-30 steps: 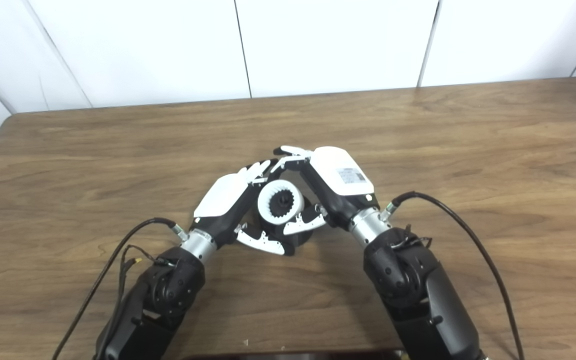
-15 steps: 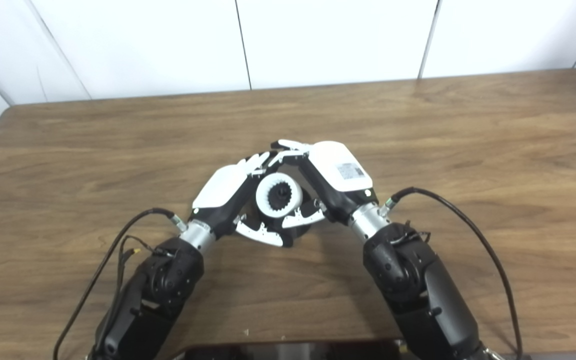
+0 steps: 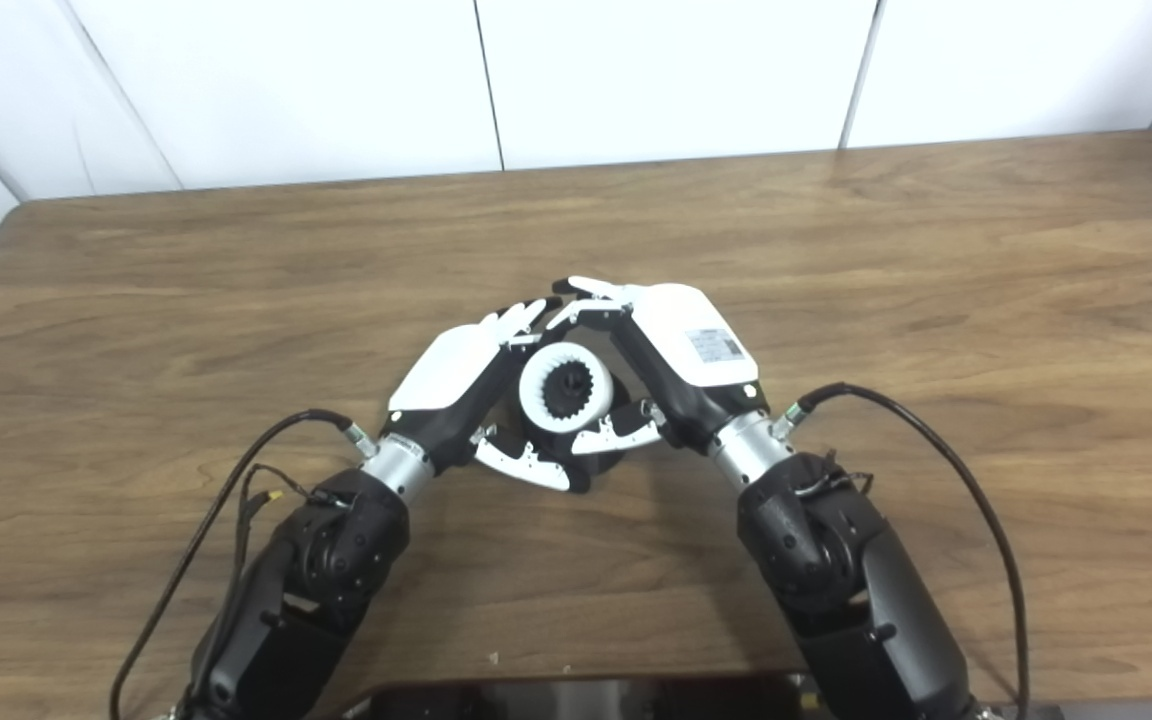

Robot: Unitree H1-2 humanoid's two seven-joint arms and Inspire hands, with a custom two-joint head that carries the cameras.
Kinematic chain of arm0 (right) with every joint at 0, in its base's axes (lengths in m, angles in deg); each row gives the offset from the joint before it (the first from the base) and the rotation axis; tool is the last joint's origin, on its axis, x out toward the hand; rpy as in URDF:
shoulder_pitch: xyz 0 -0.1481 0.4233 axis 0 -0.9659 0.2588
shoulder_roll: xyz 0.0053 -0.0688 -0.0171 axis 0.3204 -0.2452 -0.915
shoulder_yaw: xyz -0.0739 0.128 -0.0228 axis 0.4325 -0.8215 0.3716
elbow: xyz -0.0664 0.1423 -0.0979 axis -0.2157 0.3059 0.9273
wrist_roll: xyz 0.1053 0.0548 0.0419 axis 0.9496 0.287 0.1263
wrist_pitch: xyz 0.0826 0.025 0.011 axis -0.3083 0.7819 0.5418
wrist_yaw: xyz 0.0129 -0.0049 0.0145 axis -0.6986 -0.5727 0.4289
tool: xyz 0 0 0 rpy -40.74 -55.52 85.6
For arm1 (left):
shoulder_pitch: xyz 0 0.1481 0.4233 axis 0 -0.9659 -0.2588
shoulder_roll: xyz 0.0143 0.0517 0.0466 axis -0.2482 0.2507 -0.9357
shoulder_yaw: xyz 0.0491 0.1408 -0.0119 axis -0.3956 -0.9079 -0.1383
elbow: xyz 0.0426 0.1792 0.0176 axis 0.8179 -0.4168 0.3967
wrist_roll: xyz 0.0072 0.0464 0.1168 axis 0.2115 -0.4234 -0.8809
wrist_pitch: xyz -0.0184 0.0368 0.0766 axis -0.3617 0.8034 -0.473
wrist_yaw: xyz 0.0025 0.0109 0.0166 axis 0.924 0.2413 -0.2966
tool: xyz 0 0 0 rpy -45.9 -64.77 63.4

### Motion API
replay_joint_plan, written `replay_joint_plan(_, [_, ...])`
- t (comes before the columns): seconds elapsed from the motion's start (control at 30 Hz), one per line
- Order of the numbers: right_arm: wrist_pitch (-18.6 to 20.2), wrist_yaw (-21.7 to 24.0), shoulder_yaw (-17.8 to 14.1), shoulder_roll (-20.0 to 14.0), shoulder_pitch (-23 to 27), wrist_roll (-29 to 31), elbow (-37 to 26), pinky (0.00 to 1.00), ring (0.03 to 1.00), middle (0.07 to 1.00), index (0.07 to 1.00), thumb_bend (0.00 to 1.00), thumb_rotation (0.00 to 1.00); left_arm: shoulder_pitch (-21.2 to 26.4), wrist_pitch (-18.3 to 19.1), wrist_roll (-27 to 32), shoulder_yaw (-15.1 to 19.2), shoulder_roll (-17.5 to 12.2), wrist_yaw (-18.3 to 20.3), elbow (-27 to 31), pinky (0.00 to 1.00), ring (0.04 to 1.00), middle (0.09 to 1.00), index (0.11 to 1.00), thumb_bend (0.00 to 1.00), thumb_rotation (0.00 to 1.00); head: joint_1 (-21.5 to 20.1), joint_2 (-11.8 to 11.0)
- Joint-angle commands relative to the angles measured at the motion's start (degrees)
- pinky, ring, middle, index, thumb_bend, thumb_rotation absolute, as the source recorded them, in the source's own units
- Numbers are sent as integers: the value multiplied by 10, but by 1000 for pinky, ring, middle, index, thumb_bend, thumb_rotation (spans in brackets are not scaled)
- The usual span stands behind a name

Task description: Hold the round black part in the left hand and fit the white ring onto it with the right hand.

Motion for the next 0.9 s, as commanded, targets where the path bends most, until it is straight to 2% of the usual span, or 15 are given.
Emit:
replay_joint_plan(0.0, [26, 6, -17, -17, -9, -15, 5, 862, 834, 868, 496, 514, 155, 17, -5, 3, 14, -13, -10, 29, 1000, 1000, 1000, 601, 911, 318, 1, 1])
replay_joint_plan(0.3, [23, -4, -17, -20, -18, -18, 18, 833, 826, 862, 496, 515, 156, 18, -2, 4, 17, -10, -1, 34, 1000, 1000, 1000, 599, 906, 319, 1, 3])
replay_joint_plan(0.6, [33, 5, -20, -25, -22, -22, 12, 816, 820, 863, 498, 513, 159, 20, 0, 3, 19, -9, -1, 33, 1000, 1000, 1000, 599, 908, 313, 0, 6])
replay_joint_plan(0.67, [35, 8, -19, -26, -23, -24, 13, 813, 821, 870, 671, 670, 302, 20, -1, 5, 20, -9, -2, 33, 1000, 1000, 1000, 597, 909, 304, 1, 6])
replay_joint_plan(0.87, [48, 26, -15, -33, -22, -33, 12, 807, 837, 889, 723, 700, 377, 20, -5, 7, 24, -11, -3, 33, 1000, 1000, 1000, 597, 909, 301, 1, 7])
